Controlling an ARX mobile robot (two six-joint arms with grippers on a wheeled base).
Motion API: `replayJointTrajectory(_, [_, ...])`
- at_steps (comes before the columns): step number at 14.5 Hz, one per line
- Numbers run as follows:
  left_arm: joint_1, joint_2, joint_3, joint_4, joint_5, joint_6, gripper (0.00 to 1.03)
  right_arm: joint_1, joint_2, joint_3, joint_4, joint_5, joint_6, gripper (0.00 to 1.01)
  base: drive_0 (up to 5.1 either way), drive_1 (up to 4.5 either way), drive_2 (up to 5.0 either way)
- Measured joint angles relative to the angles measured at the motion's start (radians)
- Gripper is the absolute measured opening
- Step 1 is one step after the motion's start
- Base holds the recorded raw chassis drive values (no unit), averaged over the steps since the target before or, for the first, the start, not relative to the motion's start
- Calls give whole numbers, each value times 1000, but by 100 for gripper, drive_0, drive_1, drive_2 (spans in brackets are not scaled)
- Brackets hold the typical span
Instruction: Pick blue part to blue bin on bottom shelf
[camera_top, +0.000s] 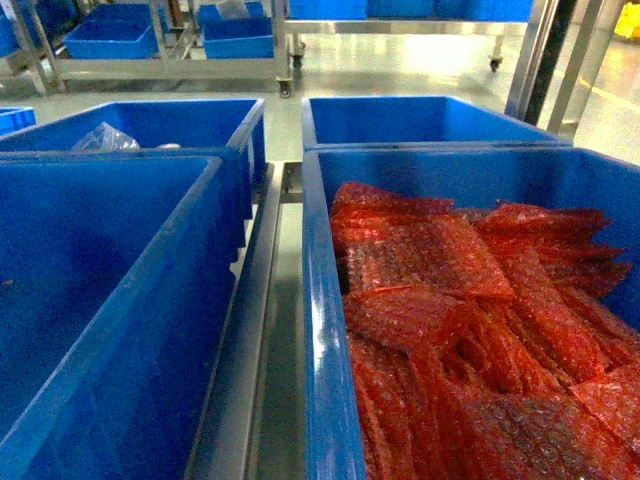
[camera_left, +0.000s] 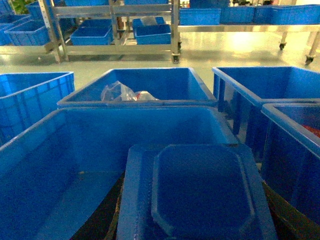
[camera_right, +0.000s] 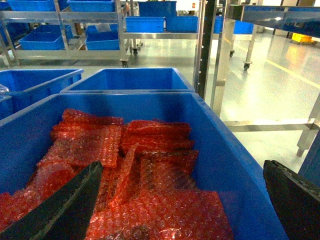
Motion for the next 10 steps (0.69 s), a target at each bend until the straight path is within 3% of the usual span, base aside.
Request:
replayJointTrajectory(2, [0,0,0,0,0,0,44,0,0,0,0,0,0,98,0,0,0])
replayJointTrajectory(3, [-19,-25,32,-155,-105,-3,44,0,0,0,0,0,0,98,0,0,0])
replayJointTrajectory(4, [-13,-28,55,-221,-199,-1,44,0,0,0,1,-1,0,98,0,0,0])
replayJointTrajectory(5, [18,-26,65,-217,-230,0,44,0,0,0,0,0,0,98,0,0,0])
replayJointTrajectory(7, [106,44,125,-169,-178,0,44,0,0,0,0,0,0,98,0,0,0])
replayJointTrajectory(9, [232,252,225,-51,-67,22,44,0,0,0,0,0,0,98,0,0,0])
replayJointTrajectory(10, [243,274,249,-74,-44,23,56,0,0,0,0,0,0,98,0,0,0])
